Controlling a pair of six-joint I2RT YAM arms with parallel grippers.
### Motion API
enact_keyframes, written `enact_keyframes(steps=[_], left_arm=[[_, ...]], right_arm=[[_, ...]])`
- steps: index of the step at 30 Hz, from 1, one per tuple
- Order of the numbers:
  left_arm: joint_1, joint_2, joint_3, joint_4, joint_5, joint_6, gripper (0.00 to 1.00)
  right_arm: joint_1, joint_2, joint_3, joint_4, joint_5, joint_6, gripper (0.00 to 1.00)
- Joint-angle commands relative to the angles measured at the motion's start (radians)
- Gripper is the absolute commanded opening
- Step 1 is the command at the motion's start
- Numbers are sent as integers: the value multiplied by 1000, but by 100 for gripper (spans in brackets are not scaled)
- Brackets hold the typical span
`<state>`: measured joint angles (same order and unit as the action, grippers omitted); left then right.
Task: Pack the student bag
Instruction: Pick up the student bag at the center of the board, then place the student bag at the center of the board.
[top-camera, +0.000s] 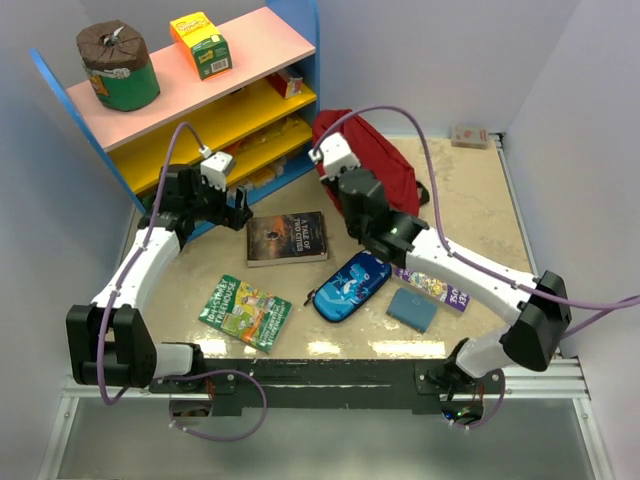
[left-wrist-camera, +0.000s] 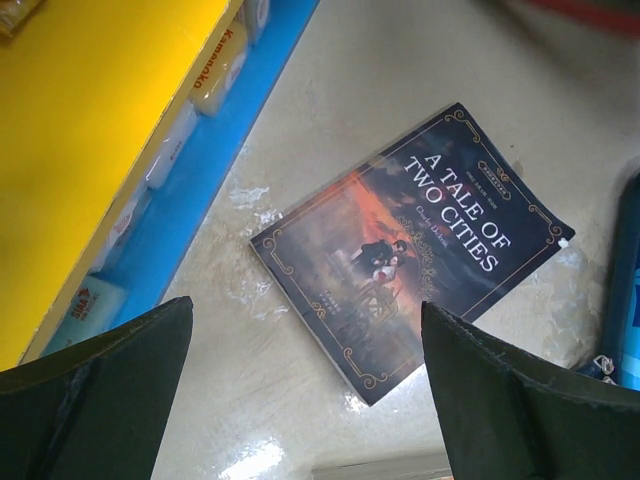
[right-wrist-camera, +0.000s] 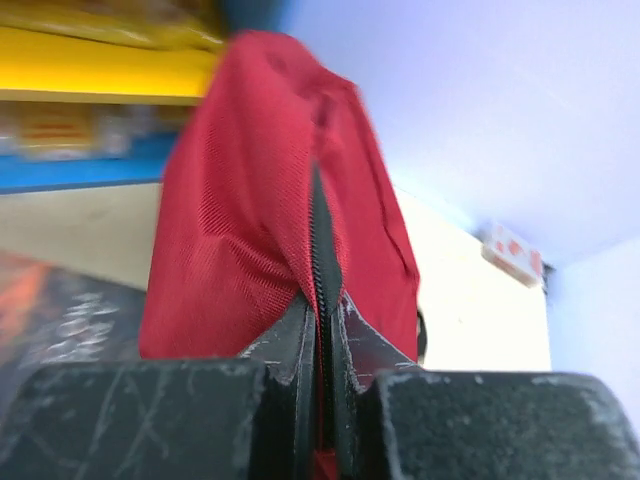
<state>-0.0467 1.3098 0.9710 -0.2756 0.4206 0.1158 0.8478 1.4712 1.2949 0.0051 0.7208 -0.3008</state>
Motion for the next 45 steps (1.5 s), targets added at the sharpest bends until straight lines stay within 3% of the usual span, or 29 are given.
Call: enact_keyframes(steps=[1, 7, 11, 12, 13, 14, 17, 20, 24, 32, 38, 45], left_arm=[[1, -47, 6, 13, 10, -1, 100], [1, -58, 15, -5, 9, 15, 100], [1, -63, 34, -19, -8, 33, 100], [1, -63, 38, -27, -9, 36, 100], [1, -63, 49, -28, -9, 39, 100], [1, -60, 55, -30, -8, 41, 100], [1, -44, 72, -31, 7, 41, 100], [-1, -20, 84, -33, 29, 35, 100], [-33, -1, 84, -27, 37, 42, 100], [-156, 45, 74, 10, 24, 76, 100], [-225, 120, 46, 53, -37, 78, 100], [-262, 265, 115, 108, -83, 27, 100]], right_arm=[[161, -60, -20, -31, 86, -15, 0], [397, -80, -124, -168, 104, 143, 0], [510, -42, -198, -220, 25, 248, 0], [529, -28, -218, -221, 5, 293, 7], [560, -12, -224, -221, -47, 337, 20], [574, 24, -229, -217, -64, 365, 39], [611, 66, -224, -186, -141, 454, 73], [623, 77, -198, -171, -181, 502, 80], [610, -17, -200, -145, -136, 499, 79], [300, -296, -298, -45, -201, 554, 70], [117, -180, -284, -197, -83, 675, 69], [-91, -103, -370, -103, -204, 767, 70]])
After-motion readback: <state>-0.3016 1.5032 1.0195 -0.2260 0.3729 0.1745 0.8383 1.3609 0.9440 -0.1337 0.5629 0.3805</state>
